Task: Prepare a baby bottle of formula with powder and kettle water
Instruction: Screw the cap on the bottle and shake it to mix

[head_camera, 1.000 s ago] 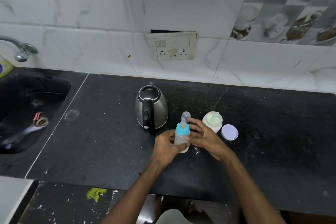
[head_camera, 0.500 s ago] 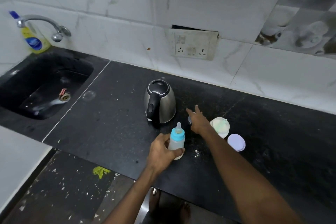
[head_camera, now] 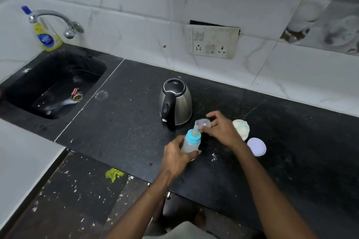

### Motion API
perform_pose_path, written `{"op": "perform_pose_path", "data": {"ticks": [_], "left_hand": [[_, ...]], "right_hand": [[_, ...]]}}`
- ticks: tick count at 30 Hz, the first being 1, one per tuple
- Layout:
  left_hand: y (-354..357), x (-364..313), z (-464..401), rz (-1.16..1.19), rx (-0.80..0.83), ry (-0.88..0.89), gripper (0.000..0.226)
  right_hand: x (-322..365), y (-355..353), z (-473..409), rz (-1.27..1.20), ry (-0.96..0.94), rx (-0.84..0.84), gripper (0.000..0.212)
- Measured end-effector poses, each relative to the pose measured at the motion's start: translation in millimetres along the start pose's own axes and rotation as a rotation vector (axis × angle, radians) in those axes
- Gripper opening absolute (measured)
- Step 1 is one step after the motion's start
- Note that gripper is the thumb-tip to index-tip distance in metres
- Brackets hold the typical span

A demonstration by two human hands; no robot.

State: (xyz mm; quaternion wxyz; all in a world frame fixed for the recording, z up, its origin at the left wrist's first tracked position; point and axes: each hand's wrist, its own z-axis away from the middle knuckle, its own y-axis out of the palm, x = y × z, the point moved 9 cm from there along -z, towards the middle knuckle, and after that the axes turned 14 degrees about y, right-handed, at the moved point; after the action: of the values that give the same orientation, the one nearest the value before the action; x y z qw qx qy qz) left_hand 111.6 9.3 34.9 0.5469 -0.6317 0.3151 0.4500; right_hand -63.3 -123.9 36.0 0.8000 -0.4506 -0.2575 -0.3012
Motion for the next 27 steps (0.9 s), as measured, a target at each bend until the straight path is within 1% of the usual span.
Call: {"op": "perform_pose_path", "data": {"ticks": [2,4,5,7,10,14,18,22,27], "left_hand": [[-1,-2,-1,0.025,-0.005,0.022,0.055],[-2,-5,-3,0.06,-0.016,0.049,0.057],[-3,-7,-4,0.075,-0.018,0.066,0.058],[-3,-12,-7,0.105,-0.012,0.095,0.059],[-1,-21,-10,0.155,0.021,0.122,0.062],[2,-32,-14,0.167,0.046,0.144,0.065],[0,-43,-18,0.166,0.058,0.156,0.059],[-2,-52,-21,0.164,0.098,0.175,0.048],[-2,-55,-23,0.179,0.132,0.152,0.043]], "right_hand": [[18,-31,30,-0.163,-0.034,-0.057,0.052],[39,-55,60,-0.266,-0.11,-0.062,0.045],[50,-63,76,-0.295,-0.155,-0.058,0.042],[68,-73,99,-0.311,-0.216,-0.041,0.043],[85,-74,117,-0.267,-0.265,-0.019,0.047],[93,-65,121,-0.131,-0.281,-0.021,0.05],[96,-56,121,-0.026,-0.266,0.016,0.049],[98,-52,119,-0.007,-0.263,0.005,0.05],[94,-50,115,-0.002,-0.243,-0.031,0.051]]}}
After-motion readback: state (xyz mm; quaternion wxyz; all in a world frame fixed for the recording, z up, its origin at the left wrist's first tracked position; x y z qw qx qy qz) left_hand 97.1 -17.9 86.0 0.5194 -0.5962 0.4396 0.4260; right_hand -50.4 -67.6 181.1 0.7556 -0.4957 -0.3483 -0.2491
